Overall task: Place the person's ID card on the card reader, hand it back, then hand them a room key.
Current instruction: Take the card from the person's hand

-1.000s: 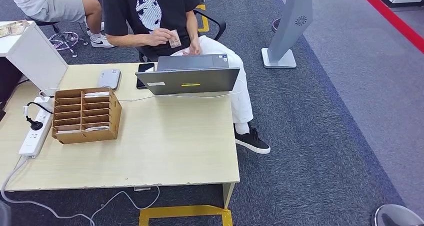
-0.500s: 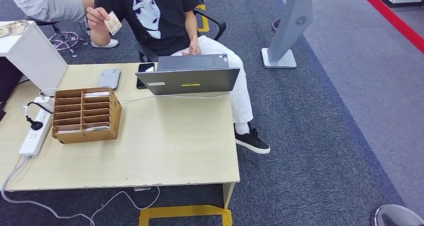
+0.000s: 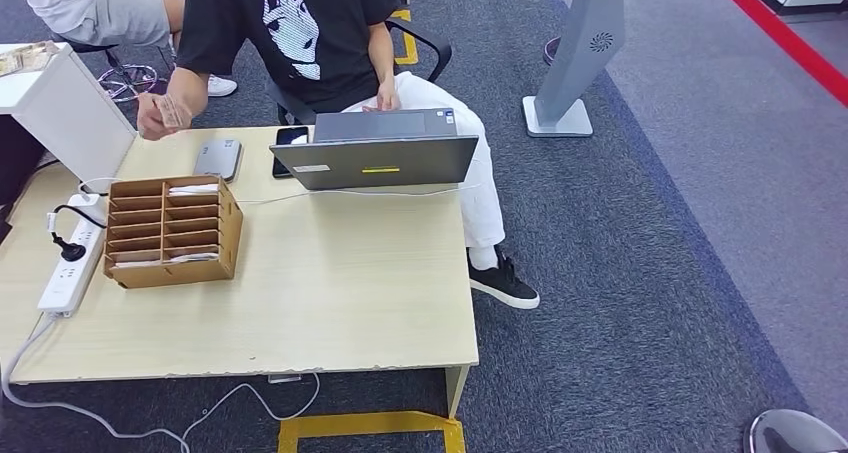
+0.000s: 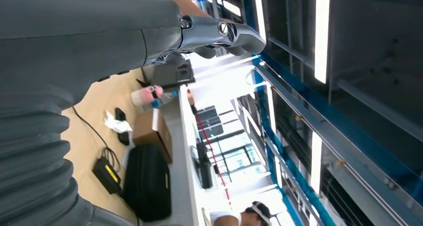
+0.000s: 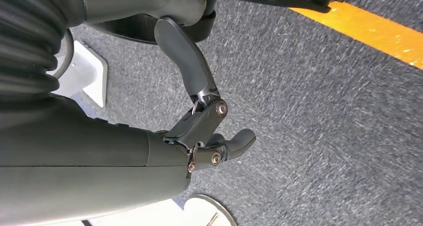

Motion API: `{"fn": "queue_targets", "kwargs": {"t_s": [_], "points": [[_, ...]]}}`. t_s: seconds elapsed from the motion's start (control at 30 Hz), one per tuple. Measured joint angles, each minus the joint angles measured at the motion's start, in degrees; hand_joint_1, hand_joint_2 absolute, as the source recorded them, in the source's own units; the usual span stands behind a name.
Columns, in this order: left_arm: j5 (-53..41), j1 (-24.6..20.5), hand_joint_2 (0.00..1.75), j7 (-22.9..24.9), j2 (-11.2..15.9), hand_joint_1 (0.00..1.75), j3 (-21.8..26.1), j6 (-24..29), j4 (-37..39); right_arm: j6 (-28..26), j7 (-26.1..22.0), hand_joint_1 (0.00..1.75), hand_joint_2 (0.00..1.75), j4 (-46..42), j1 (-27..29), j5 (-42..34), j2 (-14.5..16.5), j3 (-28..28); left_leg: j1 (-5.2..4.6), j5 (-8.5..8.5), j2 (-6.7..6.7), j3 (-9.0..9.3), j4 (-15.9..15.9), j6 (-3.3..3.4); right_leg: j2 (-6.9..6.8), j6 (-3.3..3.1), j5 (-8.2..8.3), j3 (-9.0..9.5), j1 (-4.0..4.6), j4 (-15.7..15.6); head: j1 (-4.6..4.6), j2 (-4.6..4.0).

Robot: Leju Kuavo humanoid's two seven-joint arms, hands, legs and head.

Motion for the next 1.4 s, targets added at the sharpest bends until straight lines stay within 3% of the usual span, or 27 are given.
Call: {"fn": "queue_targets", "kwargs": {"t_s": [0.17, 0.47, 1.4], "points": [[-1.42, -2.39, 1.75, 0.83, 1.95, 0.00, -2.99, 0.02, 1.97, 0.36, -0.23, 0.00, 1.75, 0.00, -0.01, -0.14, 0.00, 0.00, -0.01, 0.01, 0.01, -0.04, 0.00, -0.01, 0.02, 0.00, 0.00, -0.04, -0.01, 0.01, 0.03, 0.00], [-2.08, -4.34, 1.75, 1.14, 2.97, 0.00, -6.23, 0.02, 4.22, 0.44, -0.69, 0.00, 1.75, 0.00, -0.02, -0.32, 0.00, -0.02, -0.02, 0.01, 0.01, -0.07, 0.01, -0.01, 0.03, 0.00, 0.00, -0.09, -0.01, 0.00, 0.02, 0.00], [-1.12, -4.92, 1.75, 0.90, 3.15, 0.00, -6.63, 0.04, 6.12, 0.60, -0.70, 0.00, 1.75, 0.00, -0.05, 0.89, 0.00, -0.02, -0.01, 0.01, 0.01, -0.11, 0.01, -0.02, 0.03, 0.00, 0.00, -0.10, -0.01, 0.01, 0.02, 0.00]]}}
